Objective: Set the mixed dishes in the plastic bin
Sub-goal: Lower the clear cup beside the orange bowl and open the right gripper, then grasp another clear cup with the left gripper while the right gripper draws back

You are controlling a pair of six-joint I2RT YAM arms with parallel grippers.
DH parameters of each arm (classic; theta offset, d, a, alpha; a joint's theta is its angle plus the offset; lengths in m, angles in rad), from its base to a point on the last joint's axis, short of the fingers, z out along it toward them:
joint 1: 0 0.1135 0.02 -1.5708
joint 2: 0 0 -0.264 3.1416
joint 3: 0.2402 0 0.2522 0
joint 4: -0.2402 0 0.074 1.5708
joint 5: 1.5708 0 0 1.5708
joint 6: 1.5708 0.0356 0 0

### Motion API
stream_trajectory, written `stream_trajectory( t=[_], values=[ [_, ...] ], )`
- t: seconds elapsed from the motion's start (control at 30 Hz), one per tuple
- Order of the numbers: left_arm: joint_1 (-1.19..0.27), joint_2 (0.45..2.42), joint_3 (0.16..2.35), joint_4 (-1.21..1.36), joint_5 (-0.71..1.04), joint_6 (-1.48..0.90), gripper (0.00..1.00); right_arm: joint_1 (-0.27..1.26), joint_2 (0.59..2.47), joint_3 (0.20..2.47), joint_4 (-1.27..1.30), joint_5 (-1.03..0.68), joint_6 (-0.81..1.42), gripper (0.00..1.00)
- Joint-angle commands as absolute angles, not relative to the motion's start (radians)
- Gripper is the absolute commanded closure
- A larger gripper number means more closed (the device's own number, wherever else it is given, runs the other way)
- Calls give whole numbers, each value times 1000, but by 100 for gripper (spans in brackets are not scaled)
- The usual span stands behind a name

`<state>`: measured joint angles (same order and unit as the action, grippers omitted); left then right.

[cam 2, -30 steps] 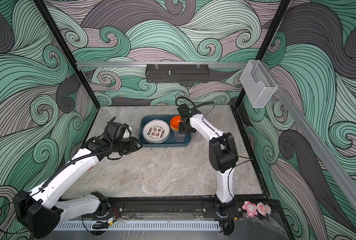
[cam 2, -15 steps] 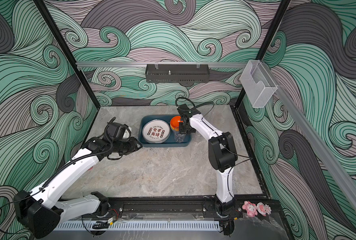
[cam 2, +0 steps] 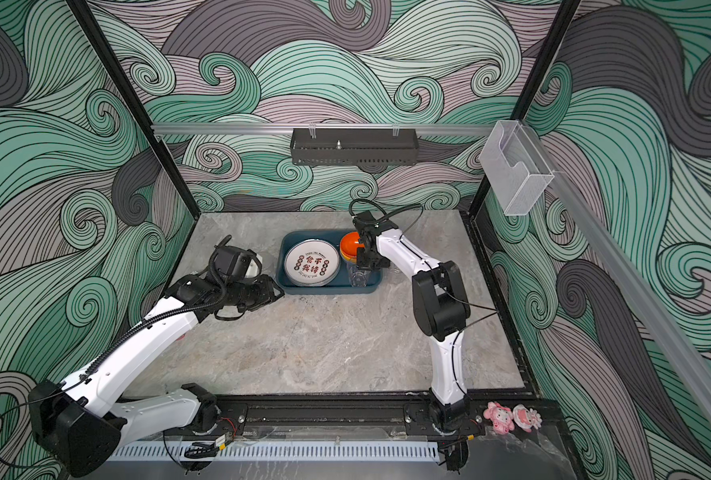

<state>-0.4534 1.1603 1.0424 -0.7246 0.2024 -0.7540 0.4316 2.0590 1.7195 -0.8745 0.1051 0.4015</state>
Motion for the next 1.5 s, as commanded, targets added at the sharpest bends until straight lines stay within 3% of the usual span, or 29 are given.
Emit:
stream_trajectory(
  t=[0.0, 0.1, 0.6, 0.9, 1.13, 1.47],
  values=[
    [-445, 1145, 1037, -718, 204, -766, 59, 426, 2067, 1714, -874, 108, 412, 89],
    [-445, 1147, 1035, -717, 206, -768, 59, 426, 2057, 1712, -874, 111, 415, 78],
    [-404, 1166, 1067, -726, 189, -739, 59, 426, 1862, 1669, -887, 93, 405, 70],
    [-293, 1229, 1142, -744, 185, -681, 58, 442, 1677, 1535, -818, -55, 396, 66],
    [-193, 1337, 1207, -729, 182, -644, 47, 495, 1555, 1427, -747, -147, 376, 63],
    [-103, 1577, 1348, -727, 138, -657, 41, 600, 1456, 1300, -685, -214, 351, 62]
  ],
)
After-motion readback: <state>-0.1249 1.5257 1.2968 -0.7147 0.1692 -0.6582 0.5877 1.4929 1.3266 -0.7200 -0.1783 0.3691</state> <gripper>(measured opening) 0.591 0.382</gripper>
